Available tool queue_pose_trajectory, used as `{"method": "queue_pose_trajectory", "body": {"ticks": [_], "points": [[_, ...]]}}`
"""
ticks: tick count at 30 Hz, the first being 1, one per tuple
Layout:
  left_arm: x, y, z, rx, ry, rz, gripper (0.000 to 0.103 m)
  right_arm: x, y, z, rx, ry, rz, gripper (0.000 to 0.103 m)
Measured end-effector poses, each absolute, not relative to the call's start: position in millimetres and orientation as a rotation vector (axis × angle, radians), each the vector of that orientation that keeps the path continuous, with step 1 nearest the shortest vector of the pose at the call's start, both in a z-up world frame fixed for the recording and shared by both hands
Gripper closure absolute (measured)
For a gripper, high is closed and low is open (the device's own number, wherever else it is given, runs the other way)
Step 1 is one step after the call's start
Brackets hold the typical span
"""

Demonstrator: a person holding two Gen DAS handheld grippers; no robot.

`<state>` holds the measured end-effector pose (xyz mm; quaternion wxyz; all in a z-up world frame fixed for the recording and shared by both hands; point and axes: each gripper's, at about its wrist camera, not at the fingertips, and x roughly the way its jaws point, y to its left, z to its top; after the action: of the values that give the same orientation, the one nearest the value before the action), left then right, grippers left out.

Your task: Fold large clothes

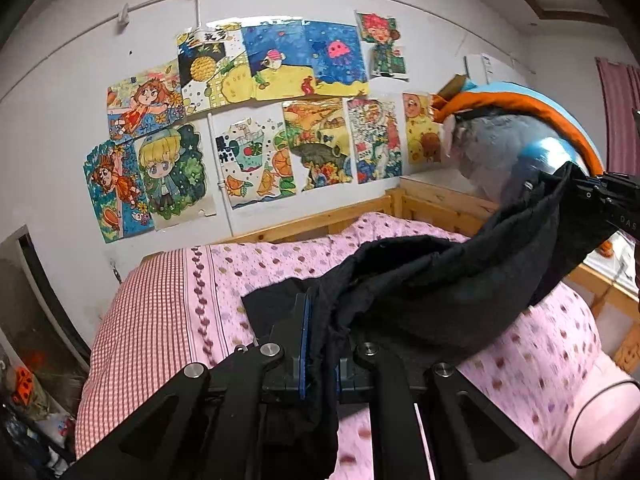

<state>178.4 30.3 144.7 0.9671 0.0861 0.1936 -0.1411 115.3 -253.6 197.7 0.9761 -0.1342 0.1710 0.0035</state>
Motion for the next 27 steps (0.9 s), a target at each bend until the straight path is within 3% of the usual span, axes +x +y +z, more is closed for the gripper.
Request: {"method": "queue_pose_trajectory", "body": {"ticks": [11, 27], "points": [[291.9, 22.6, 139.5, 0.138, 0.416, -0.200, 0.094, 245.9, -241.6, 197.1, -0.260, 0.326, -0.091, 0.098], [433.4, -15.2, 84.0, 0.164, 0.472, -0.105, 0.094, 398.4, -266.9, 124.1, -0.167, 0.357, -0.135, 0.098]]}}
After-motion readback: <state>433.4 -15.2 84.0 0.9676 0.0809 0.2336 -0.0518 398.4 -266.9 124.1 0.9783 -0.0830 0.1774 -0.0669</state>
